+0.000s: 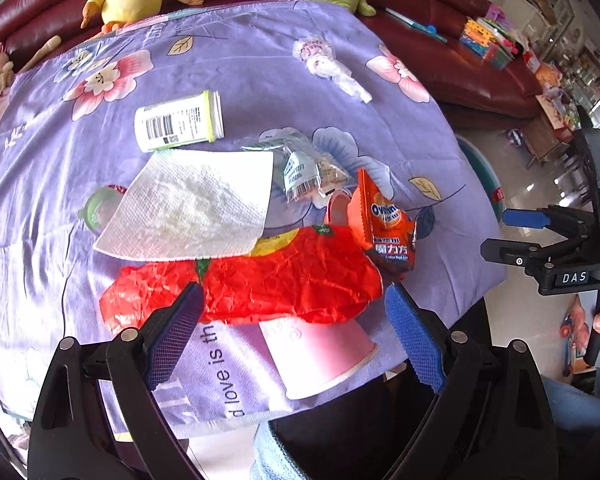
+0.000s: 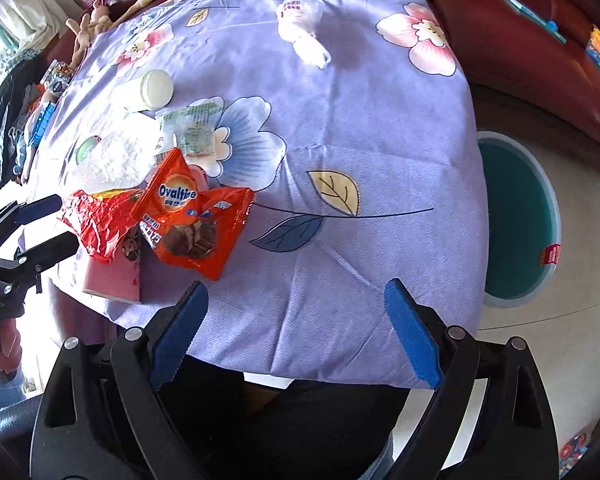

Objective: Collect trash
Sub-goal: 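Move both tools back over the remaining trash on the table, then grasp the pink paper cup with the left tool while the right tool grasps the white-green canister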

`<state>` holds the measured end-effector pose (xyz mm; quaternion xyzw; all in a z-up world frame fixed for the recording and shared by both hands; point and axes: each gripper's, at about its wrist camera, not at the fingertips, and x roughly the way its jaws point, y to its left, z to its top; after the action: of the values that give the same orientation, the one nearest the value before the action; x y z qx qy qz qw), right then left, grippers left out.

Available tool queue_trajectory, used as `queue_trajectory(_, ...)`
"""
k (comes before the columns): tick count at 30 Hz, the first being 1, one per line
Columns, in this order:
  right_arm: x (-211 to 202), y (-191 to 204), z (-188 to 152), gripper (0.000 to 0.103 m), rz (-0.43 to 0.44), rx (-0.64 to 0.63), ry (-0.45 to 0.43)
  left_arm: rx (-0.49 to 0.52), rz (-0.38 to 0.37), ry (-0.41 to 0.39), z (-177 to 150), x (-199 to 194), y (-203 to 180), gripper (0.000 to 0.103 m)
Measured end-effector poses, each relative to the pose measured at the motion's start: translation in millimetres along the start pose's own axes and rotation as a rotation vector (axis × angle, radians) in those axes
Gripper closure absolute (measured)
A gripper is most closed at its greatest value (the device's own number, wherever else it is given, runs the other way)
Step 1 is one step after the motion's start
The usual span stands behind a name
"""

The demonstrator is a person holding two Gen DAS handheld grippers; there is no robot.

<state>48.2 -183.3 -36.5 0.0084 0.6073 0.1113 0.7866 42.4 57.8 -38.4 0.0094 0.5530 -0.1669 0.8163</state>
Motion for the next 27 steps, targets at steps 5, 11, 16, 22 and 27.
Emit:
queue_trajectory(5, -2, 6, -8, 0.018, 0.009, 0.004, -0.014, -0.072, -0.029, 0.035, -19, 8, 1, 0.011)
queue_trajectory(11, -2, 12, -9, 0.018, 0.022, 0.008, -0.017, -0.108, 0.002, 0.059, -14, 36, -5, 0.011)
queue_trajectory(16, -4, 7, -8, 0.018, 0.014, 0.017, -0.024, -0.104, 0.022, 0.096, -13, 59, -7, 0.011)
queue_trajectory(22, 0, 1, -7, 0.017, 0.003, 0.028, -0.012, -0.105, -0.01, 0.104, -21, 64, -2, 0.033)
queue_trajectory(27, 3, 8, -1, 0.017, 0.003, 0.016, -0.006, -0.103, 0.013, 0.021, -20, 41, 3, 0.039)
